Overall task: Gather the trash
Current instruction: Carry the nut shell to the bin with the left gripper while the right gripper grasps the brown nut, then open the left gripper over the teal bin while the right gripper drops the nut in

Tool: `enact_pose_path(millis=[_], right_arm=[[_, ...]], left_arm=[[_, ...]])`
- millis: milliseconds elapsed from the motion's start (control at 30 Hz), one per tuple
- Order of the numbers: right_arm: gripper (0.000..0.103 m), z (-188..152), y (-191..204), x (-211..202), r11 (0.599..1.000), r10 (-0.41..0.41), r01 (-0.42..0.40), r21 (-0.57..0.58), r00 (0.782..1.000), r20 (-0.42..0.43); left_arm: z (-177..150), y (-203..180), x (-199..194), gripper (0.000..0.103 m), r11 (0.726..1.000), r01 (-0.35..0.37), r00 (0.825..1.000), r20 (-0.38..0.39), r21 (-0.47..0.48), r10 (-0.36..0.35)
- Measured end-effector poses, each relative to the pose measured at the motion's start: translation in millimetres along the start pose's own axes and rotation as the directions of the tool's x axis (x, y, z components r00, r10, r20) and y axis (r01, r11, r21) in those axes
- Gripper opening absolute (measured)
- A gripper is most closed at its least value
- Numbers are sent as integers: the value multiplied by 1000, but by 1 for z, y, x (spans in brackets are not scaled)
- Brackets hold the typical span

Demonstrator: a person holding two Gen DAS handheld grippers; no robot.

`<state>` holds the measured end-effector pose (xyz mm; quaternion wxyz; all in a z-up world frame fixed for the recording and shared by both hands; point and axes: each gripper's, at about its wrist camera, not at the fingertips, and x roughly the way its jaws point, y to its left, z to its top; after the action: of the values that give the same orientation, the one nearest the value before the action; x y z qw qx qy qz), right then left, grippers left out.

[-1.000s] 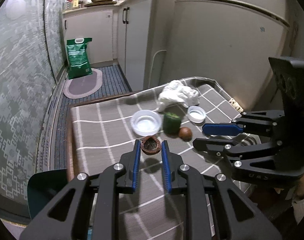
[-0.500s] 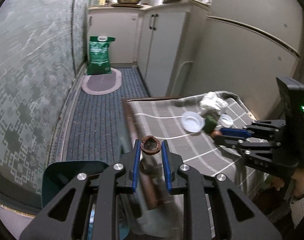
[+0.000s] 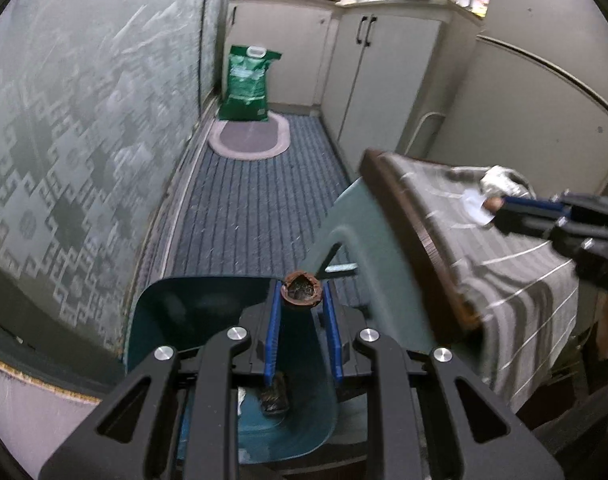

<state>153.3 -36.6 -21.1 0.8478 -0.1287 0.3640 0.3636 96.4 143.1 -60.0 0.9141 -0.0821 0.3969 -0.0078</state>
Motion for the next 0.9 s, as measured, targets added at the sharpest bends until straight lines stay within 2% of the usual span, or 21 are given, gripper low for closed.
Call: enact_pose_path(millis=[300,633,733,800,900], right_arm=[[17,23,49,9,997,61,-61,-50,998,6],[17,36,93,34,991,96,-98,-88,995,-34],[17,37,102,42,990,99,-104,-97,994,-51],[17,36,107,48,989,100,-106,-99,993,-66],[17,36,114,57,989,98,-106,-102,991,-86]], left_arm=[[-27,34,7,22,999,-32,997,-71,-27,30],[-48,63,15,23,997,-75,987,-144,-36,69],[-52,71,12,25,996,-87,986,-147,-36,81],[-53,74,10,31,995,-88,986,-145,-43,81],[-53,78,4,31,995,-85,988,-134,-47,78]])
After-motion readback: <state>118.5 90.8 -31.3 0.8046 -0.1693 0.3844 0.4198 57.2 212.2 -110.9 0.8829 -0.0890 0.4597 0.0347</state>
